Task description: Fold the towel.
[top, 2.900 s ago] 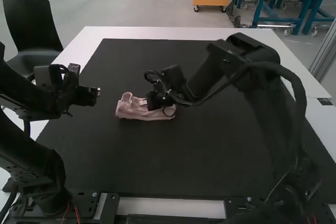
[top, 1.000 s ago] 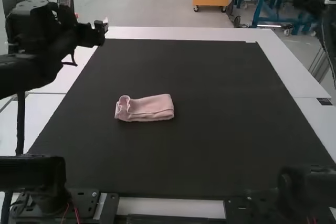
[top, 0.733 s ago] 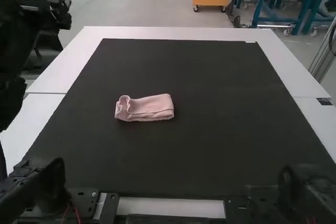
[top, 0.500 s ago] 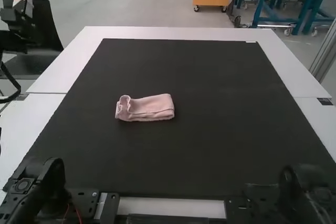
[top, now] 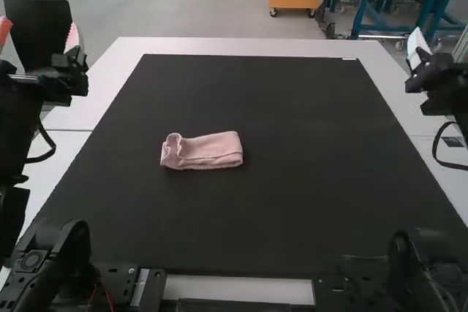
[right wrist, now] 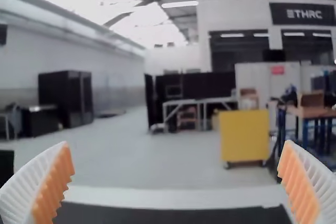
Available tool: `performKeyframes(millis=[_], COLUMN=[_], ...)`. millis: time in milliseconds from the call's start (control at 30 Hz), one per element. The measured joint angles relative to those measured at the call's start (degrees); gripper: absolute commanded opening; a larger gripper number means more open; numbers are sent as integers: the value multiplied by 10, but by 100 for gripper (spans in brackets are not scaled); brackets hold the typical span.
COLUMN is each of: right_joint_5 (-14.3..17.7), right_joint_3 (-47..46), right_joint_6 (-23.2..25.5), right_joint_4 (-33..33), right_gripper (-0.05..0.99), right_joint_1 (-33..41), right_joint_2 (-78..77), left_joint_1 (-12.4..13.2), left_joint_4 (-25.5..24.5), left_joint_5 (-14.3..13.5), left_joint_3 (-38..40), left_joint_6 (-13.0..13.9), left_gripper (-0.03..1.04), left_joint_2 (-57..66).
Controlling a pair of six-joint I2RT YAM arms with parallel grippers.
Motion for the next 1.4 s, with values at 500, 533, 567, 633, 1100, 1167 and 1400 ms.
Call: performKeyframes(millis=[500, 533, 567, 633, 1100, 1167, 1400], right_joint_5=[105, 111, 114, 118, 119, 119, 119], right_joint_3=[-273, -273, -273, -273, -274, -274, -274], right_joint_6=[-28, -30, -32, -35, -43, -44, -44], right_joint_4=[229, 202, 170, 101, 12, 12, 12], right_gripper=[90, 90, 90, 90, 91, 91, 91], right_joint_1=[0, 0, 0, 0, 0, 0, 0], right_joint_2=[1, 0, 0, 0, 1, 1, 1], left_joint_1=[0, 0, 0, 0, 0, 0, 0], left_joint_4=[107, 90, 70, 22, -109, -109, -108], left_joint_5=[-51, -56, -59, -64, -73, -73, -73], left_joint_3=[-193, -193, -193, -193, -193, -193, -193], left_joint_6=[38, 35, 30, 10, -47, -47, -49], left_gripper=[97, 97, 97, 97, 97, 97, 97], left_joint_2=[1, 2, 1, 2, 2, 2, 2])
